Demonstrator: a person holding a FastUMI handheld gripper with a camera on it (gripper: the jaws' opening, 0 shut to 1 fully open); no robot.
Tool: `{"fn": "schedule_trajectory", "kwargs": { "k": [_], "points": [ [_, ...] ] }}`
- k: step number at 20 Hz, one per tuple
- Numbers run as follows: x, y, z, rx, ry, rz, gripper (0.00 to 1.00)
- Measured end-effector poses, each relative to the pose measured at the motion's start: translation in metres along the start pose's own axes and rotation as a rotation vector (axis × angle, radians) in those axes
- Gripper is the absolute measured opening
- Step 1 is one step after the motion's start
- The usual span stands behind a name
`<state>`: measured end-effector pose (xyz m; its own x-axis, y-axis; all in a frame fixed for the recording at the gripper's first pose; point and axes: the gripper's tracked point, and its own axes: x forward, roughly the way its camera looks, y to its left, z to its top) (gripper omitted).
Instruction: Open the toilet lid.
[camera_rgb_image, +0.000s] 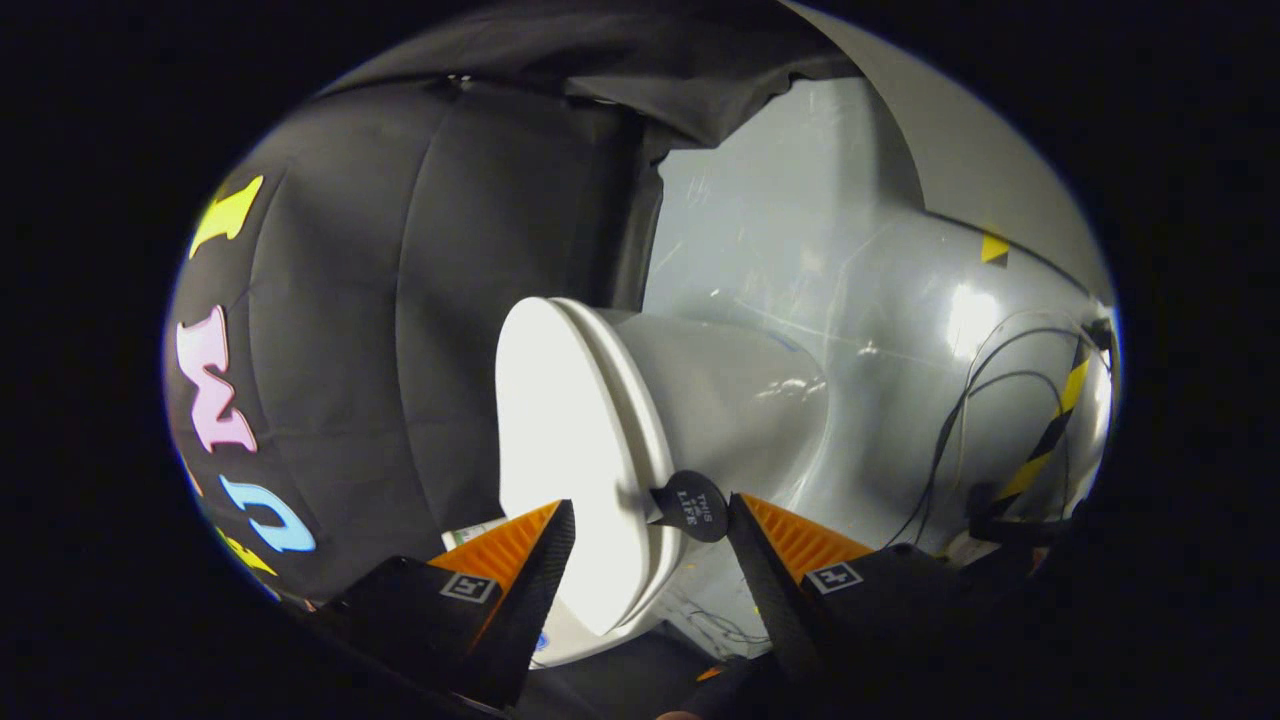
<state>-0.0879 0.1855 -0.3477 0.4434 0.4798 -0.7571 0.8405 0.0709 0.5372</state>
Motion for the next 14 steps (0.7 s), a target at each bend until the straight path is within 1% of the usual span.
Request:
{"fn": "schedule_trajectory", "kwargs": {
  "k": [2,4,5,8,9,11,12,14],
  "points": [
    [0.003,-0.006,-0.003,-0.011,0.021,-0.008,0.93],
    [0.008,-0.009,0.002,-0.035,0.037,-0.008,0.79],
    [0.009,-0.015,0.004,-0.046,0.029,-0.028,0.72],
    [0.010,-0.028,0.010,-0.001,0.016,-0.067,0.30],
    [0.008,-0.027,0.009,-0.018,0.020,-0.065,0.16],
    [0.010,-0.024,0.007,-0.068,0.028,-0.064,0.14],
    [0.015,-0.027,0.004,-0.089,0.029,-0.079,0.14],
    [0.013,-0.023,0.009,-0.142,0.017,-0.087,0.05]
  ]
}}
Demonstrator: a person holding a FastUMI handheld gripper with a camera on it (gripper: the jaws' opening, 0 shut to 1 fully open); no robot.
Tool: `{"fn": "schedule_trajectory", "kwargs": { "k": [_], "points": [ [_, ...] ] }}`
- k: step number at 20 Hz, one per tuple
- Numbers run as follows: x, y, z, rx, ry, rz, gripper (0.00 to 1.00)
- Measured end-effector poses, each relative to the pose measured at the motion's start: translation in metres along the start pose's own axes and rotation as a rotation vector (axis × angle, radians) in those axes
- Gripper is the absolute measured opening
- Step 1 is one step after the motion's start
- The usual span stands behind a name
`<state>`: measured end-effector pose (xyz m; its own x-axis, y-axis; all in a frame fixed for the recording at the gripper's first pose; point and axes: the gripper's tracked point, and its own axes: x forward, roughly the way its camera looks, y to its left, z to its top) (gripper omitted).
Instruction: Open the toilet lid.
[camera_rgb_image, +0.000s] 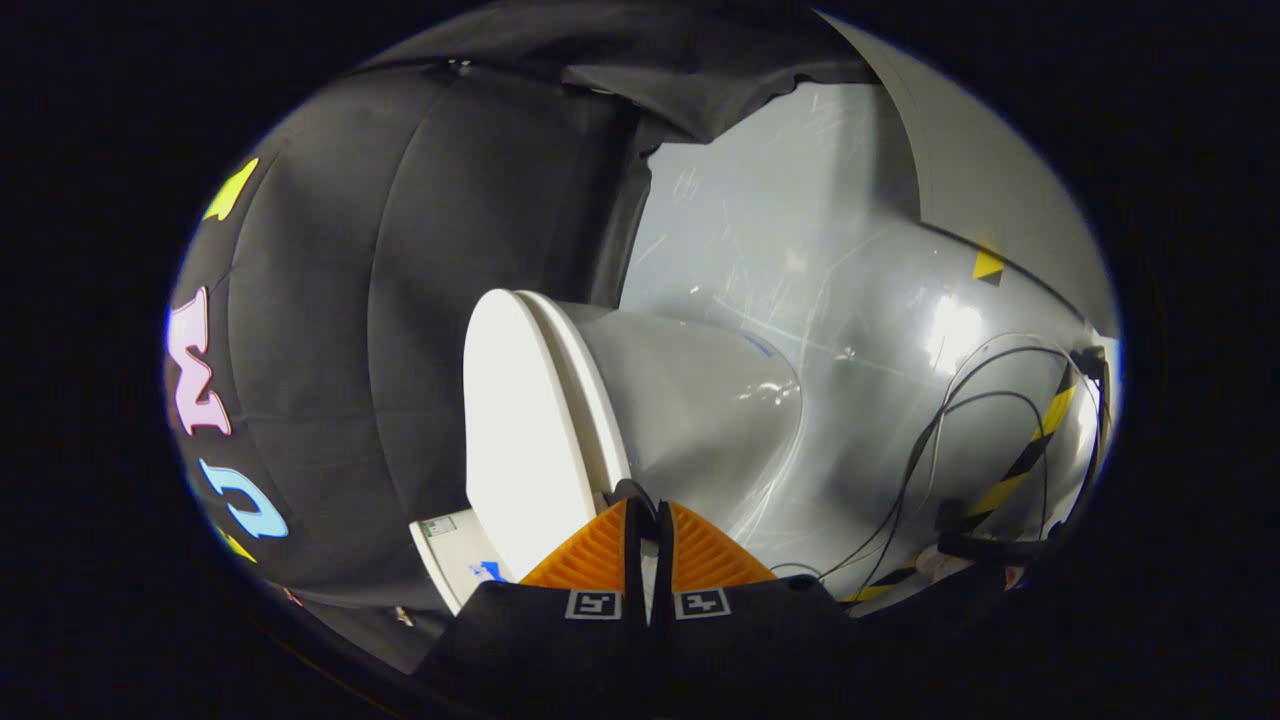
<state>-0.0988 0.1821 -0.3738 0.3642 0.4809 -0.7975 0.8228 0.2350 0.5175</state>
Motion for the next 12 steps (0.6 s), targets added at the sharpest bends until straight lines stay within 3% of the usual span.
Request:
{"fn": "schedule_trajectory", "kwargs": {
  "k": [4,12],
  "points": [
    [-0.008,0.007,-0.001,-0.102,-0.020,-0.013,0.05],
    [-0.035,0.043,-0.005,-0.346,-0.088,0.043,0.05]
  ]
}}
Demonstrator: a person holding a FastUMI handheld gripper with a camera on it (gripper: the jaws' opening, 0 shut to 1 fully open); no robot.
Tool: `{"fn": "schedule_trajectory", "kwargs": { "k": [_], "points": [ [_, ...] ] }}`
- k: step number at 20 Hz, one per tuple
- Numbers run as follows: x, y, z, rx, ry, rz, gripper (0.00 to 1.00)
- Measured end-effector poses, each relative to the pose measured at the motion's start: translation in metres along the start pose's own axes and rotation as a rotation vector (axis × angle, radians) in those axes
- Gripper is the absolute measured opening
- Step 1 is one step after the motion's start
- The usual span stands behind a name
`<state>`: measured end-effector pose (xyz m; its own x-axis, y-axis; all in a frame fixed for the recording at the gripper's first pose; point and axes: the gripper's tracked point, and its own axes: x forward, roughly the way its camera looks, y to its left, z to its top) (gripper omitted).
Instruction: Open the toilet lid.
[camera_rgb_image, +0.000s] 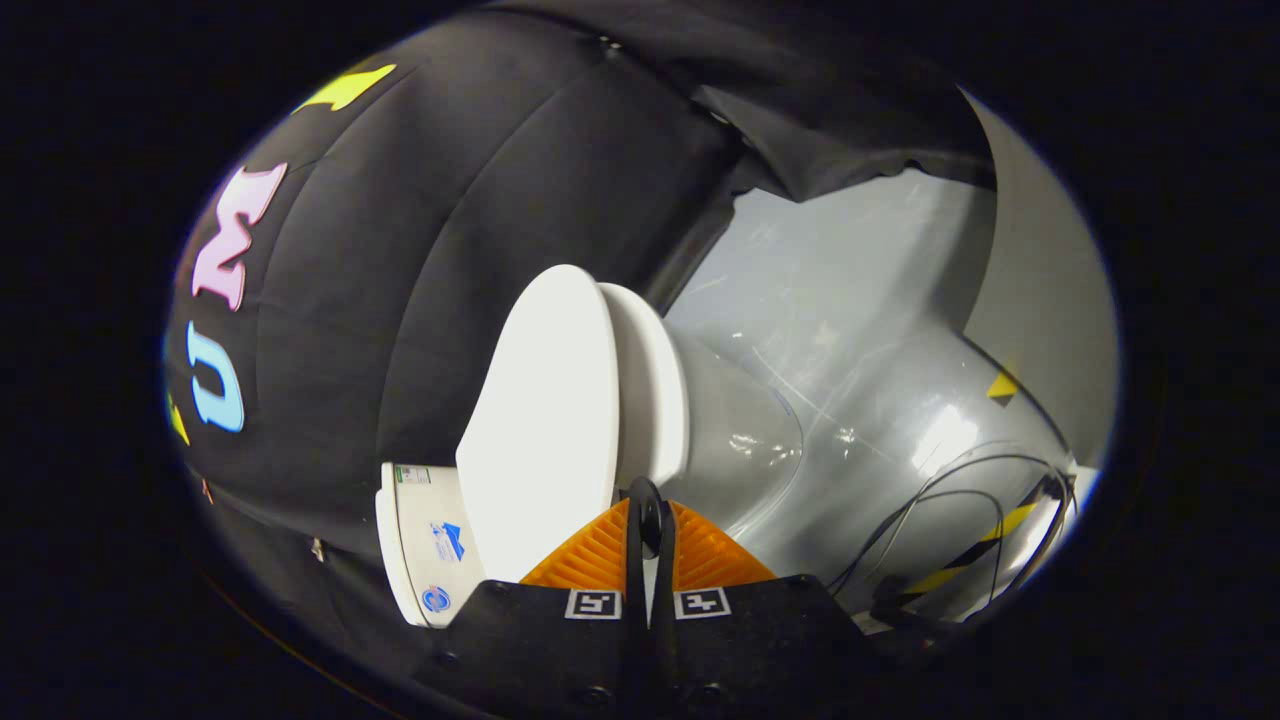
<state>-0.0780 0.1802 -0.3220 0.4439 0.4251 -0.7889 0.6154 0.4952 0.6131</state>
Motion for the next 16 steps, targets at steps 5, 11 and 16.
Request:
{"fn": "schedule_trajectory", "kwargs": {
  "k": [5,11,16],
  "points": [
    [-0.036,0.047,0.002,-0.105,-0.049,0.084,0.05],
    [-0.069,0.096,0.004,-0.389,-0.146,0.067,0.05],
    [-0.099,0.163,-0.002,-0.541,-0.222,0.112,0.05]
  ]
}}
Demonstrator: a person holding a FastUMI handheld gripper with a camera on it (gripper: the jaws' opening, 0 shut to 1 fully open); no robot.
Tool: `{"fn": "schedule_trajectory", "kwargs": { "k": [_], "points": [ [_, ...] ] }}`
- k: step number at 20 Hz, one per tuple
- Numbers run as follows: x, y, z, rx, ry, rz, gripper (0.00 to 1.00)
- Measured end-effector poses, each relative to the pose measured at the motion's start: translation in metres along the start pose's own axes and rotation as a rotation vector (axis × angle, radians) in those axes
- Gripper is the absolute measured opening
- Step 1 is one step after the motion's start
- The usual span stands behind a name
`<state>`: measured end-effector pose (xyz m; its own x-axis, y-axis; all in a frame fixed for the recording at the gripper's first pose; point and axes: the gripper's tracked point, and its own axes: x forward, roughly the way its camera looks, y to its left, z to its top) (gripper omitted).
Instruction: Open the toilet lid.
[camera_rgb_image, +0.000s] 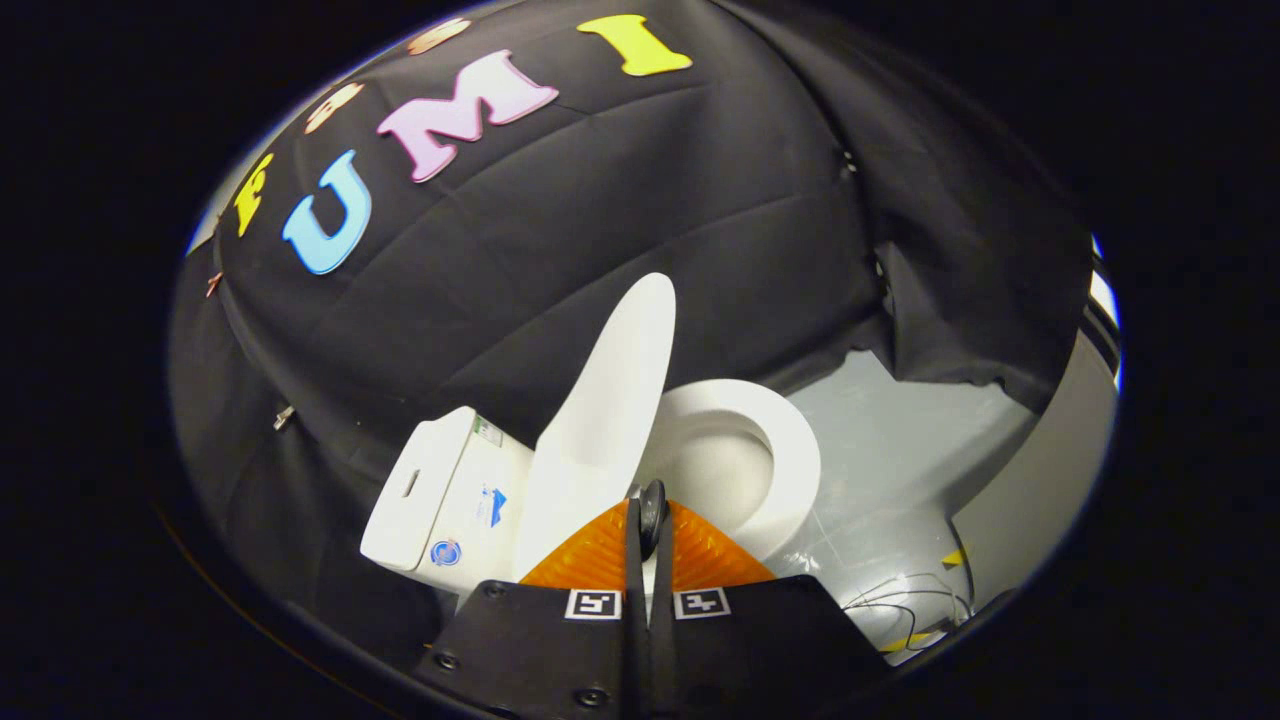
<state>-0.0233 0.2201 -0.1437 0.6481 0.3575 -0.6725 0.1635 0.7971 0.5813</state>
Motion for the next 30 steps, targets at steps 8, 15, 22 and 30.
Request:
{"fn": "schedule_trajectory", "kwargs": {
  "k": [8,15,22,30],
  "points": [
    [-0.013,0.068,0.020,-0.306,-0.122,-0.002,0.05],
    [-0.023,0.112,0.023,-0.462,-0.200,0.031,0.05],
    [-0.025,0.159,0.024,-0.573,-0.262,0.079,0.05],
    [-0.025,0.217,0.020,-0.662,-0.321,0.147,0.05]
  ]
}}
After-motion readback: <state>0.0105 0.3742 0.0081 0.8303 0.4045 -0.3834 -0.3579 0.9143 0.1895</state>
